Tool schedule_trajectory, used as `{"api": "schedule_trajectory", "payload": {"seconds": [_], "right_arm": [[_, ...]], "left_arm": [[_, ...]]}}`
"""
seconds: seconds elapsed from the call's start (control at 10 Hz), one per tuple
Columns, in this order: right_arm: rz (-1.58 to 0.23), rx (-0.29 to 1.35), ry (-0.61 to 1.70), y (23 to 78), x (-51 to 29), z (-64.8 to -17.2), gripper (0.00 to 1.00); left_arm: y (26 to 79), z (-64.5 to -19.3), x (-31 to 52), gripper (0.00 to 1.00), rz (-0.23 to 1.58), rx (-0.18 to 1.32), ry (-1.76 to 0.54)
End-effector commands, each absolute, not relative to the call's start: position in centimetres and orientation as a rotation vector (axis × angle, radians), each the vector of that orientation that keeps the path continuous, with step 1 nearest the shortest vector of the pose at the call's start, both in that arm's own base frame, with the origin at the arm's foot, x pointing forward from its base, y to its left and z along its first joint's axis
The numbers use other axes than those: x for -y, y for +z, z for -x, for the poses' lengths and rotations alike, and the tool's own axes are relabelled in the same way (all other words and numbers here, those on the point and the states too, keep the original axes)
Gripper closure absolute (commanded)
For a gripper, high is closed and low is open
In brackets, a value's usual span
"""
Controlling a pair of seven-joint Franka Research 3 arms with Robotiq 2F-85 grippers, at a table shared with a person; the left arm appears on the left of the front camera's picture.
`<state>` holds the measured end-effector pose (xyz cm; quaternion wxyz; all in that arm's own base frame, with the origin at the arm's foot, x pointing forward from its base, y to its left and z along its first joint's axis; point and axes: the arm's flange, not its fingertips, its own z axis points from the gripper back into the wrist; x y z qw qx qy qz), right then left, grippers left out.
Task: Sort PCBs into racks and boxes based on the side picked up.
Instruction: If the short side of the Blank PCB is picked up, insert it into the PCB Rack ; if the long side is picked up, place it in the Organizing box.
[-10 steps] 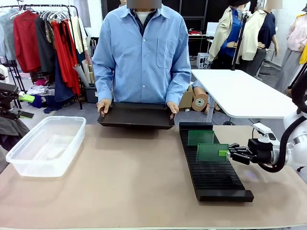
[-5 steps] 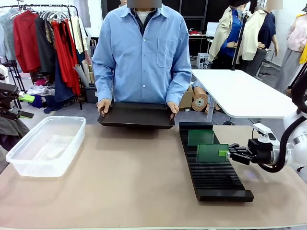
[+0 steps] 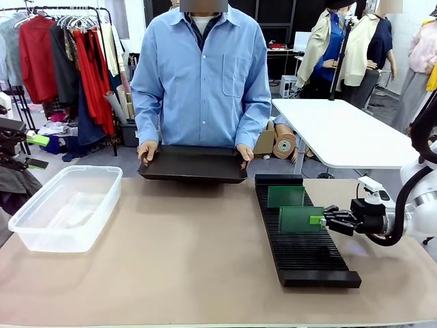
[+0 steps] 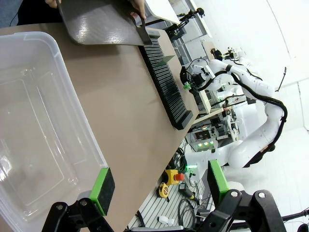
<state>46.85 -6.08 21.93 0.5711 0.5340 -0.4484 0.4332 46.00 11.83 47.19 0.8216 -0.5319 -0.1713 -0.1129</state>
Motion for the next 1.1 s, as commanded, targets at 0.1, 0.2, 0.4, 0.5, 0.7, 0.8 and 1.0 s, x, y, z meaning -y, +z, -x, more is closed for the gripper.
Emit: {"api": "schedule_trajectory", "payload": {"seconds": [0.1,0.2,0.4,0.5,0.7,0.8,1.0], "right_arm": [[-1.238,1.03,1.028,21.1,6.4,-47.9,1.0],[-1.236,1.031,1.028,21.0,6.5,-48.0,1.0],[-1.194,1.026,1.01,20.6,6.6,-48.5,1.0],[-1.214,1.026,1.012,20.5,6.5,-48.7,1.0],[-1.224,1.02,1.014,20.4,6.5,-48.9,1.0],[-1.231,1.018,1.012,20.3,6.5,-49.0,1.0],[-1.231,1.027,1.007,20.3,6.3,-49.2,1.0]], "left_arm": [[47.3,-45.9,-11.8,0.0,1.125,0.365,-0.243],[47.3,-45.9,-11.8,0.0,1.125,0.365,-0.243],[47.3,-45.9,-11.8,0.0,1.125,0.365,-0.243],[47.3,-45.9,-11.8,0.0,1.125,0.365,-0.243],[47.3,-45.9,-11.8,0.0,1.125,0.365,-0.243],[47.3,-45.9,-11.8,0.0,1.125,0.365,-0.243],[47.3,-45.9,-11.8,0.0,1.125,0.365,-0.243]]}}
